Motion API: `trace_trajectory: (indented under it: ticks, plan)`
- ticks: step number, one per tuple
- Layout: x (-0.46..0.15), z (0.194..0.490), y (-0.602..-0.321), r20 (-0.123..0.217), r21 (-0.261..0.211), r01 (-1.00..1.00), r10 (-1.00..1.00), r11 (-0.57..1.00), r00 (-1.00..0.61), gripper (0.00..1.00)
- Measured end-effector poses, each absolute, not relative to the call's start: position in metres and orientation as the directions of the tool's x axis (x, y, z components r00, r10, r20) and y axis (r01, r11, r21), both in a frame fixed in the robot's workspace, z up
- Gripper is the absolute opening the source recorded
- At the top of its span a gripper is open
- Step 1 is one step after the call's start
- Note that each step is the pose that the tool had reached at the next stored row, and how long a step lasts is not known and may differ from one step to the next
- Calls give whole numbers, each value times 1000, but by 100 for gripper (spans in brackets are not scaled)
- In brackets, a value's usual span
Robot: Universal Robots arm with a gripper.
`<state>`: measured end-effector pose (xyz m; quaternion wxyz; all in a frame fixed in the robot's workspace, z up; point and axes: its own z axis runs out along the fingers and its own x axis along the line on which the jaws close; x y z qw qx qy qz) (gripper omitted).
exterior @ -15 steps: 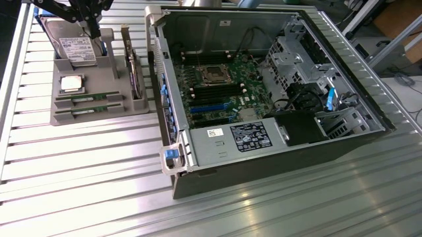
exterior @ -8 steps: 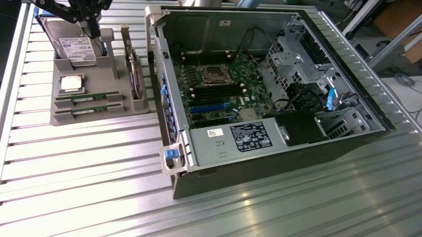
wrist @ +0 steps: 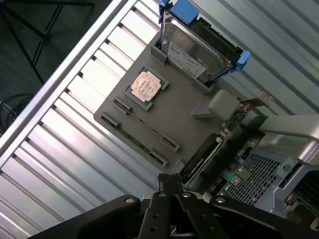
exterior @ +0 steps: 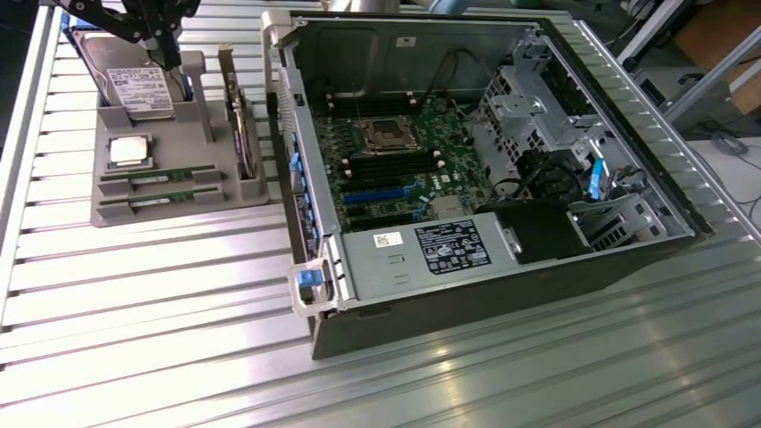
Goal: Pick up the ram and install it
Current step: 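Pick up the ram and move it above insertion slot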
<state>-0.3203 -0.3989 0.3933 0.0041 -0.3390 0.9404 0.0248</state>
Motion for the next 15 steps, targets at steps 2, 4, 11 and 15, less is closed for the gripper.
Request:
trace_trajectory:
  ticks: [2, 4, 11, 15]
  plan:
    - [-320, 393, -399, -24, 44, -644, -644, 763, -765, 11]
    - [-320, 393, -399, -24, 44, -655, -655, 754, -755, 11]
    - [-320, 393, -399, -25, 44, -684, -684, 728, -729, 11]
    - [-320, 393, -399, -24, 44, -695, -695, 717, -719, 11]
